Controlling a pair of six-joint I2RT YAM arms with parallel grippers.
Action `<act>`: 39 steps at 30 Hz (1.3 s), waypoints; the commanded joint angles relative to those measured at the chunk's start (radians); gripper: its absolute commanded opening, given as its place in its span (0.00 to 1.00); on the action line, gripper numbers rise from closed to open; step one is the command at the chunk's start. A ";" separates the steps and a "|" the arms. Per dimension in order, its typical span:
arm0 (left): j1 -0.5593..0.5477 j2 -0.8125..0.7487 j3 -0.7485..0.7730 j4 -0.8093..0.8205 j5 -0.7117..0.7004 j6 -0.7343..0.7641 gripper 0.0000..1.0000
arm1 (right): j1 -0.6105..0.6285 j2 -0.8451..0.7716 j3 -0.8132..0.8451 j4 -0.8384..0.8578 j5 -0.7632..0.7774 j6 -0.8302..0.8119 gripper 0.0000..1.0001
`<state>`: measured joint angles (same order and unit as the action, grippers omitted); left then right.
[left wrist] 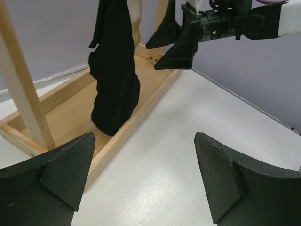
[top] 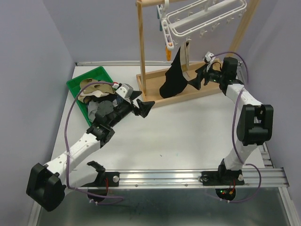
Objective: Remove the underwear clipped to the hanger
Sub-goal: Remove the underwear from the hanger.
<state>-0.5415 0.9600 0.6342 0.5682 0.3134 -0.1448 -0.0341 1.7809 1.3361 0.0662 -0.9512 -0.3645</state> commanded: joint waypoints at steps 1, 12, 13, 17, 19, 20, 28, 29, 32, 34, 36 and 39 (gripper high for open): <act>-0.070 0.061 0.022 0.162 -0.089 0.013 0.98 | 0.071 0.014 0.072 0.041 -0.047 -0.073 1.00; -0.178 0.118 0.067 0.179 -0.189 0.051 0.96 | 0.129 0.141 0.256 0.041 0.106 0.008 0.61; -0.184 0.117 0.067 0.182 -0.197 0.051 0.96 | 0.132 0.140 0.259 0.040 0.109 0.028 0.45; -0.205 0.126 0.071 0.226 -0.232 0.056 0.95 | 0.129 0.077 0.178 0.043 0.103 0.035 0.01; -0.221 0.143 0.074 0.261 -0.266 0.054 0.95 | 0.129 0.014 0.134 0.043 0.109 0.033 0.00; -0.227 0.152 0.076 0.307 -0.278 0.051 0.94 | 0.131 -0.010 0.112 0.043 0.109 0.035 0.00; -0.316 0.351 0.166 0.615 -0.407 0.066 0.94 | 0.131 -0.178 -0.072 0.043 0.287 0.121 0.01; -0.343 0.403 0.191 0.645 -0.433 0.095 0.94 | 0.129 -0.195 -0.078 0.043 0.328 0.127 0.00; -0.397 0.515 0.223 0.766 -0.473 0.186 0.94 | 0.126 -0.218 -0.098 0.040 0.380 0.139 0.01; -0.425 0.575 0.260 0.865 -0.531 0.244 0.94 | 0.125 -0.222 -0.103 0.040 0.407 0.141 0.01; -0.458 0.659 0.309 0.944 -0.580 0.330 0.95 | 0.120 -0.228 -0.110 0.040 0.437 0.134 0.01; -0.477 0.745 0.401 0.960 -0.608 0.384 0.96 | 0.105 -0.230 -0.123 0.040 0.456 0.122 0.00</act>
<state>-0.9955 1.6424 0.9180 1.2366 -0.2031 0.0978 0.0917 1.5845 1.2415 0.0727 -0.5709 -0.2432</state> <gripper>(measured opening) 0.953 0.067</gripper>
